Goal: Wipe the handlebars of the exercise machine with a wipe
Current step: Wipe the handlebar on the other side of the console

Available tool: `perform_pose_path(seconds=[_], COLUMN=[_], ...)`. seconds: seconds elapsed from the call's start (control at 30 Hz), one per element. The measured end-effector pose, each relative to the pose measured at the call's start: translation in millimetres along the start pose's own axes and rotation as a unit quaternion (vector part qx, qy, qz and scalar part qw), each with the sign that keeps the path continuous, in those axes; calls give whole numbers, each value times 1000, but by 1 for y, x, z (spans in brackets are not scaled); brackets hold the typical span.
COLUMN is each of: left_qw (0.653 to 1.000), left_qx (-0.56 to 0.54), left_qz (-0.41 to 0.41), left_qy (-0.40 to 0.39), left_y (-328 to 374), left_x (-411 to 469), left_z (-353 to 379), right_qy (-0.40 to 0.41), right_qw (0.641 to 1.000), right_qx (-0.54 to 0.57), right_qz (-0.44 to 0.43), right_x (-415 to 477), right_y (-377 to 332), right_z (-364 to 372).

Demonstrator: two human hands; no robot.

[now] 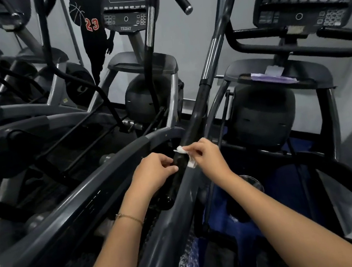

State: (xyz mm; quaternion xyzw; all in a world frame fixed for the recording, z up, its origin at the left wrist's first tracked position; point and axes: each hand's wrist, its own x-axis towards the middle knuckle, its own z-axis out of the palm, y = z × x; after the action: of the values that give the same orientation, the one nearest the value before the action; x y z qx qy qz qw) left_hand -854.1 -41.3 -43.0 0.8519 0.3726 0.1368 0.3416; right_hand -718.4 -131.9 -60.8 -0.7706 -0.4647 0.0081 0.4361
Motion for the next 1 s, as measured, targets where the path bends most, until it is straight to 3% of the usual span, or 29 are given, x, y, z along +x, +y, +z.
perform_pose_path(seconds=[0.07,0.23,0.4,0.57,0.73,0.9,1.0], left_qw=[1000,1000,1000,1000,999,997,998], left_qx=[3,19,21,4,-28,-69,-64], left_qz=[2,8,6,13,10,12,15], left_qy=[4,14,15,19,21,20,12], left_y=[1,3,5,2,-3,-10,-9], left_x=[-2,-6,-9,-10,-13,-17,-17], left_z=[0,-1,-1,-2,-2,-1,-3], right_qy=[4,-1,-8,-5,-3,-2,-9], right_qw=[1000,999,1000,999,1000,996,997], right_qx=[-3,4,-13,5,-6,-18,-18], right_qz=[25,-43,17,-44,-2,-88,-74], right_x=[5,-25,-3,-35,-12,-34,-22], right_y=[-3,-4,-7,-11,-9,-14,-7], right_z=[2,6,0,5,1,5,0])
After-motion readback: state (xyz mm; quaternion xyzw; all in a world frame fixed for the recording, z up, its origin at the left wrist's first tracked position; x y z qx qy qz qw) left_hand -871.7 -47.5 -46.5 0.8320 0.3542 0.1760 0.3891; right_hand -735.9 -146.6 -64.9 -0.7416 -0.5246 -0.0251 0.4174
